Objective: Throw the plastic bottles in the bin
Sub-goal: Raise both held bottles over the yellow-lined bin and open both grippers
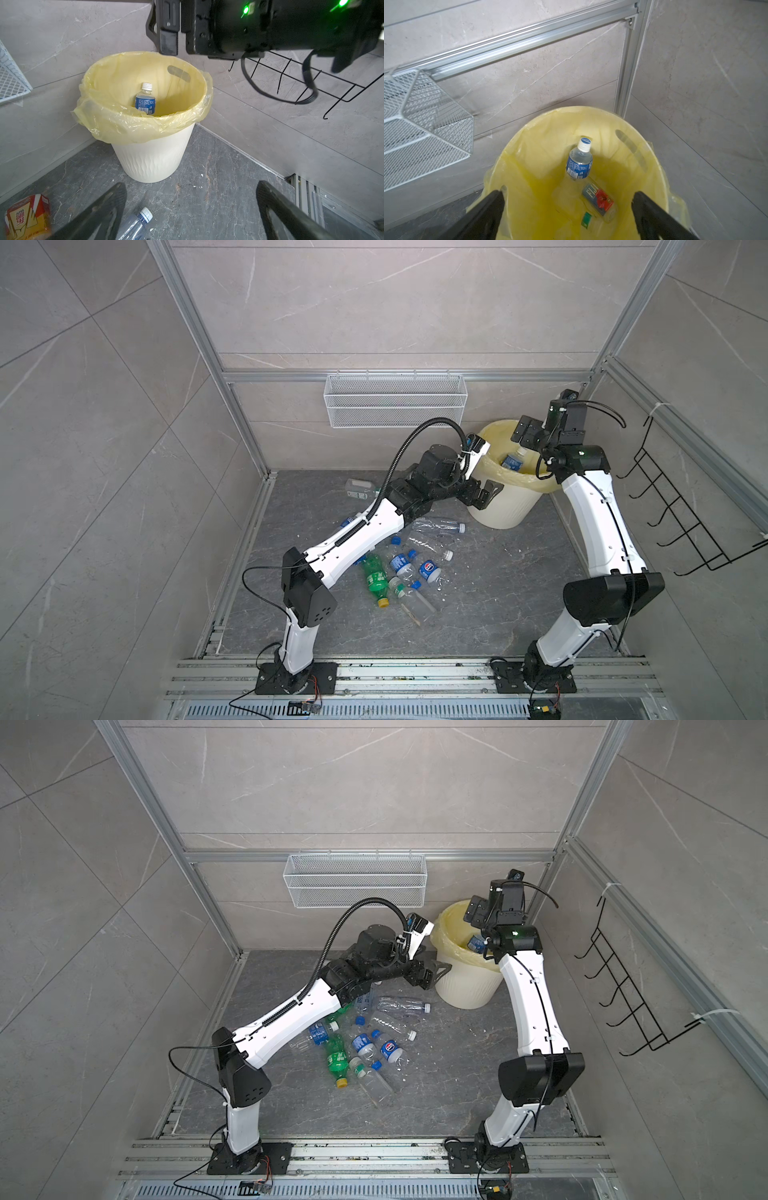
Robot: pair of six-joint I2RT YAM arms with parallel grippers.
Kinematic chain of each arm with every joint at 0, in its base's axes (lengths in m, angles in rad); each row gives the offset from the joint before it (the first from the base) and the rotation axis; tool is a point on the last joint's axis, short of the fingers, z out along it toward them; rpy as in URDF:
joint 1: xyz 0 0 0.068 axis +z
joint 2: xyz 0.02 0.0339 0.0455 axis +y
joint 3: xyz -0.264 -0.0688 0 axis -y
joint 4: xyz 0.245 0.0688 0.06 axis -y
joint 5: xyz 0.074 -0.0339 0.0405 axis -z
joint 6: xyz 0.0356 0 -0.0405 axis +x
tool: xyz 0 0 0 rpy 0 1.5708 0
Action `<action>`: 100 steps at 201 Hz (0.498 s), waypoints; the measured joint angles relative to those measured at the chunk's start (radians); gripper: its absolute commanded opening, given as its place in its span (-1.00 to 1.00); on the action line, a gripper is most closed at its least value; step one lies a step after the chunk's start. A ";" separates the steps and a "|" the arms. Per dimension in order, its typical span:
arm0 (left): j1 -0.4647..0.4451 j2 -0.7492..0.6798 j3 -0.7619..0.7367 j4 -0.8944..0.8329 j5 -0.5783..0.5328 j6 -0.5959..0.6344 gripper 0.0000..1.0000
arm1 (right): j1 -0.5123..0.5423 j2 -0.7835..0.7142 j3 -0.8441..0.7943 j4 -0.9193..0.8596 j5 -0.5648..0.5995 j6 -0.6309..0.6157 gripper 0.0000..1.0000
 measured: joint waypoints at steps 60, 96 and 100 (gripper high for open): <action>0.000 -0.002 -0.079 -0.007 -0.046 -0.001 1.00 | 0.000 -0.004 0.000 -0.003 -0.046 0.028 0.99; 0.000 -0.008 -0.112 -0.022 -0.082 -0.003 1.00 | 0.000 -0.028 -0.017 -0.007 -0.068 0.044 0.99; 0.000 -0.010 -0.115 -0.026 -0.086 -0.003 1.00 | 0.000 -0.032 -0.020 -0.007 -0.071 0.046 0.99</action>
